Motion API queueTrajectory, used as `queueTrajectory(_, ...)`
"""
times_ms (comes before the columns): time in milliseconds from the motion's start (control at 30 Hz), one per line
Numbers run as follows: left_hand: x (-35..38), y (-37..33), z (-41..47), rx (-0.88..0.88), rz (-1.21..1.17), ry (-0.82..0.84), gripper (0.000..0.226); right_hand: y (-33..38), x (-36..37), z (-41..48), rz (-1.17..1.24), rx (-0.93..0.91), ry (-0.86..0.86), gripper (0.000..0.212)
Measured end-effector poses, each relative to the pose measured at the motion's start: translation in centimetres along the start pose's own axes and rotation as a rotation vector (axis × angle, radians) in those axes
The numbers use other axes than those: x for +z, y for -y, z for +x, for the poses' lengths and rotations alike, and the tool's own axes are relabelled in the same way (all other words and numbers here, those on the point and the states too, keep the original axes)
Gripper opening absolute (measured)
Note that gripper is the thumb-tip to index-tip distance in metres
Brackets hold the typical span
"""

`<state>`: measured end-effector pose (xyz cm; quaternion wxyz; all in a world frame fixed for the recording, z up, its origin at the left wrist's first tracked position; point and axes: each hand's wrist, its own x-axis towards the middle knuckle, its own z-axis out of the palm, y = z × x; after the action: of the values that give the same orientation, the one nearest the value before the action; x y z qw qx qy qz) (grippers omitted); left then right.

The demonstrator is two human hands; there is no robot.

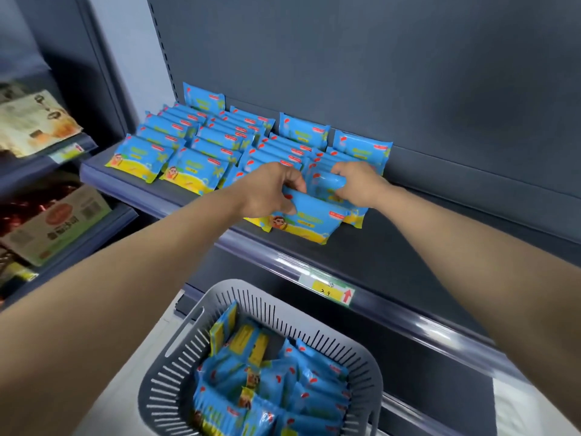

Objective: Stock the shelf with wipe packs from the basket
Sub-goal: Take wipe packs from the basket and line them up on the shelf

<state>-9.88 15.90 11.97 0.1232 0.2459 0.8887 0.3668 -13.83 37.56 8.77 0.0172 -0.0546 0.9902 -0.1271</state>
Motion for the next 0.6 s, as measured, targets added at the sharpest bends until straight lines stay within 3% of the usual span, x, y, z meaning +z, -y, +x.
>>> queueTrajectory(167,1.4,1.1,2.7,-0.003,0.130,0.014,0.025,-0.6,-1.0,-0.3,0.060,0.003,-0.013,0.040)
queueTrajectory(300,2.8,1.3,4.9,0.007,0.241,0.025,0.041,-1.0,-2.0,-1.7,0.235,0.073,-0.110,0.027)
queueTrajectory(400,3.5,1.1,6.3,0.029,0.395,0.040,0.057,-0.8,-2.6,-3.2,0.210,0.086,-0.201,0.025)
queueTrajectory(600,4.5,0.6,6.3,0.138,0.722,-0.058,0.054,0.4,-3.6,-6.6,0.116,0.064,-0.233,0.027)
